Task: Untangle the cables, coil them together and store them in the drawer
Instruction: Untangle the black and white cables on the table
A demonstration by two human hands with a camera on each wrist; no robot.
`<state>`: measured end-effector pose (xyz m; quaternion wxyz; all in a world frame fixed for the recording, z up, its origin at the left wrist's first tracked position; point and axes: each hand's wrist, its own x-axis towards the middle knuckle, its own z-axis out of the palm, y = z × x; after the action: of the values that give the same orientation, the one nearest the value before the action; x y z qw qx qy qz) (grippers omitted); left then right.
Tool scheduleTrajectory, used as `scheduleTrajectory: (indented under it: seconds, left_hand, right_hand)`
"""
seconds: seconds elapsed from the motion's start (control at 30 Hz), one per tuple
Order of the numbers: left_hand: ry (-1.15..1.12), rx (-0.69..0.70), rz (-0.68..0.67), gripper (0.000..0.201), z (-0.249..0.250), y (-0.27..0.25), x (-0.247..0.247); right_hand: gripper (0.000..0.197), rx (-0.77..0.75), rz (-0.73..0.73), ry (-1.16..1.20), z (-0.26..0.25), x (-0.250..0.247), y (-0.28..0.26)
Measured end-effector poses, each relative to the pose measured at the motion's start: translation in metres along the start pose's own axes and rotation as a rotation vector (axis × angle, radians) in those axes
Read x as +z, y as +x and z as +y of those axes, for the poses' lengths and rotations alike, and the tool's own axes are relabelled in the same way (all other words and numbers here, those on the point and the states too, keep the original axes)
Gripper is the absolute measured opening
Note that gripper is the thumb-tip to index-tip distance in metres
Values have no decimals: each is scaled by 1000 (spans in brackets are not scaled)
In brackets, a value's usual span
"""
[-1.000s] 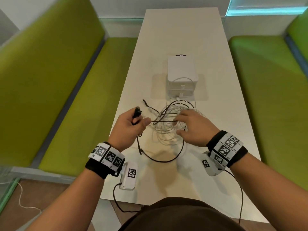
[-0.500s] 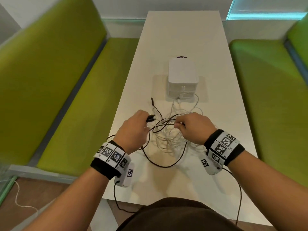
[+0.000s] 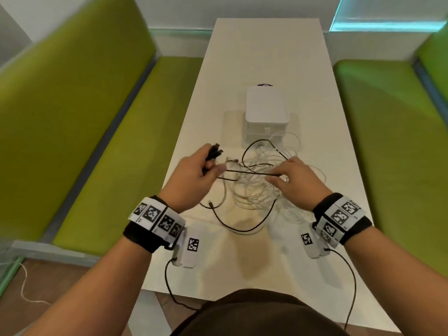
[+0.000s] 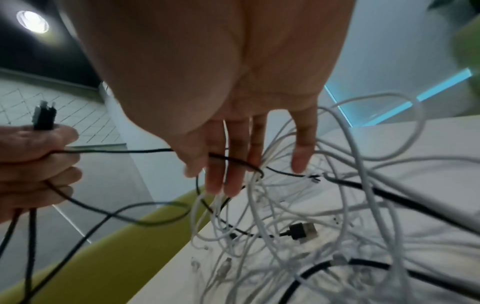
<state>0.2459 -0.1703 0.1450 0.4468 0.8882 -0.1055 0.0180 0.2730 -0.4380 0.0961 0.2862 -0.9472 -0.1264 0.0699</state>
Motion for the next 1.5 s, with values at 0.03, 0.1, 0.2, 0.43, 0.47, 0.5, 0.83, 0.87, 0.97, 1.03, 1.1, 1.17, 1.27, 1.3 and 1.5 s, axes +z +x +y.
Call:
scheduleTrajectory:
  seconds: [0.03, 0.1, 0.2, 0.43, 0.47, 0.5, 0.83, 0.87, 0.97, 1.03, 1.1, 1.17, 1.27, 1.3, 1.5]
  left_hand:
    - [55, -45, 5, 29, -8, 3, -5]
    - [262, -170, -56, 24, -25, 8, -9]
    - [593, -274, -158, 17, -36, 7, 0]
    - [447, -40, -273, 16, 7, -1, 47]
    - [380, -62, -284, 16, 10, 0, 51]
    - [311, -74, -271, 15, 11, 1, 53]
    - [18, 102, 45, 15, 6, -2, 17]
    - [7, 111, 75, 13, 3, -3, 15]
    - [23, 169, 173, 8, -2, -5, 9]
    - [14, 174, 239, 8, -4, -5, 8]
    - [-17, 142, 274, 10, -6, -5, 6]
    - [-33, 117, 259, 12, -10, -6, 5]
    - [-45, 90, 246, 15, -19, -9, 0]
    - [-43, 71, 242, 14, -23, -9, -1]
    - [64, -168, 178, 19, -56, -10, -6]
  right_hand:
    - [20, 7, 6, 50, -1, -4, -2]
    - [14, -9, -7, 152, -6, -7, -5]
    - [18, -68, -89, 311, -13, 3, -6]
    - [21, -175, -15, 69, -24, 27, 4]
    - [21, -215, 8, 84, -26, 25, 4]
    - [21, -228, 22, 91, -28, 23, 3]
    - [16, -67, -82, -51, -26, 12, 9]
    - [21, -50, -80, -70, -28, 11, 10]
    - [49, -11, -38, -222, -34, 7, 12]
    - [58, -8, 4, -296, -39, 4, 13]
    - [53, -30, 25, -270, -38, 3, 13]
    - [37, -37, 13, -203, -34, 3, 14]
    - [37, 4, -37, -117, -26, 1, 14]
    - [45, 9, -19, -122, -25, 2, 13]
    - [39, -10, -4, -134, -20, 5, 9]
